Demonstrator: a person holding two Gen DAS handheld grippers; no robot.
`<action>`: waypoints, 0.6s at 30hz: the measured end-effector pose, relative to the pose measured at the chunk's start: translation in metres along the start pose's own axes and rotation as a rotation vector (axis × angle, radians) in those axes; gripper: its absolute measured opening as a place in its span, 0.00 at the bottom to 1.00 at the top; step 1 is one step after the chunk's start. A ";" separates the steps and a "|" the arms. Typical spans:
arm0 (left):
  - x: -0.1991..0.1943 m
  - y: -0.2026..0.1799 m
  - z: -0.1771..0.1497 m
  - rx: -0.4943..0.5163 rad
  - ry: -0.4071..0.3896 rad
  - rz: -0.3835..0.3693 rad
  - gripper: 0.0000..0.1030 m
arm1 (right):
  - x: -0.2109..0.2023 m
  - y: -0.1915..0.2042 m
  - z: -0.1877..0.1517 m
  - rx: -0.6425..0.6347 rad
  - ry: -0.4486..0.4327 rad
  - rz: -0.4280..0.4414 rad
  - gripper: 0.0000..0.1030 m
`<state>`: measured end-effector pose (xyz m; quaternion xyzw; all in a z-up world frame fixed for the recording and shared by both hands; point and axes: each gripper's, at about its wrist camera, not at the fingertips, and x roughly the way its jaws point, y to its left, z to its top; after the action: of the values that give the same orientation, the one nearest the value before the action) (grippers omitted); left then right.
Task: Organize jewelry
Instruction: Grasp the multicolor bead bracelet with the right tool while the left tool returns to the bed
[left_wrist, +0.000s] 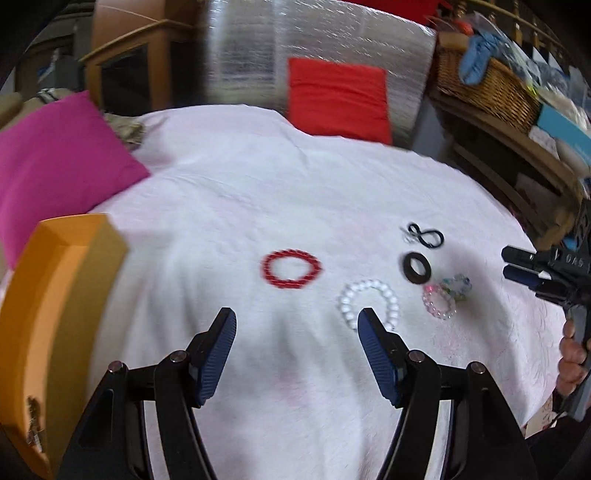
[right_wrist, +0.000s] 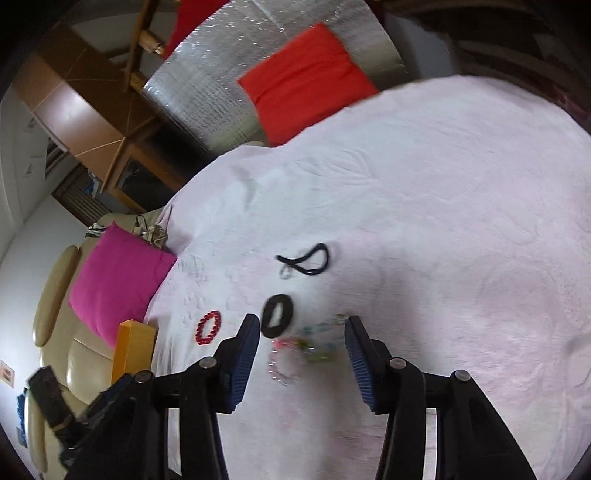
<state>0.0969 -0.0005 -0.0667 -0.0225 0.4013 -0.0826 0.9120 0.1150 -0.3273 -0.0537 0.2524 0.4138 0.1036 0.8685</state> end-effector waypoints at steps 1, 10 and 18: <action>0.006 -0.002 -0.001 0.011 0.001 -0.003 0.67 | 0.002 -0.003 0.000 0.013 0.010 -0.006 0.50; 0.029 -0.024 0.002 0.020 0.028 0.004 0.67 | 0.050 0.005 -0.004 -0.019 0.125 -0.103 0.38; 0.029 -0.019 0.002 0.011 0.039 -0.012 0.67 | 0.081 0.024 -0.013 -0.148 0.117 -0.332 0.21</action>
<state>0.1149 -0.0237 -0.0842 -0.0184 0.4183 -0.0908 0.9036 0.1573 -0.2713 -0.1018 0.1096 0.4909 0.0035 0.8643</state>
